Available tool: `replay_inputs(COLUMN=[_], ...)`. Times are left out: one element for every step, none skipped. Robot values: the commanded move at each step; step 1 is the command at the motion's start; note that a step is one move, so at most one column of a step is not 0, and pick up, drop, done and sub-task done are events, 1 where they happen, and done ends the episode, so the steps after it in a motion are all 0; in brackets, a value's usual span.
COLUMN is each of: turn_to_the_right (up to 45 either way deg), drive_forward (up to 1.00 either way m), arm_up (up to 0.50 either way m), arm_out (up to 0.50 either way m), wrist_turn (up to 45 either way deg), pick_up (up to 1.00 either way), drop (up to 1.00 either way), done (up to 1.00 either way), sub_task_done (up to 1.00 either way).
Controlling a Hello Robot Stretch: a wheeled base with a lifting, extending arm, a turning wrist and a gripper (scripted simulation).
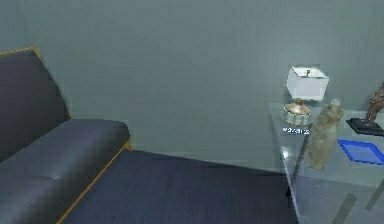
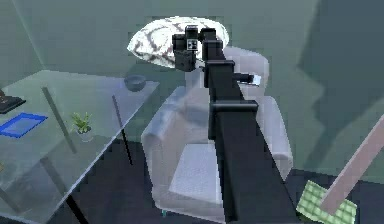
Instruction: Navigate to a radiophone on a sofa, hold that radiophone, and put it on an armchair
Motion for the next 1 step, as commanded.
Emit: replay_inputs(turn_to_the_right=[0.0], drive_forward=[0.0], arm_up=[-0.5], arm_out=[0.0], wrist_turn=[0.0], pick_up=[0.0], drop=[0.0], done=[0.0], sub_task_done=[0.0])
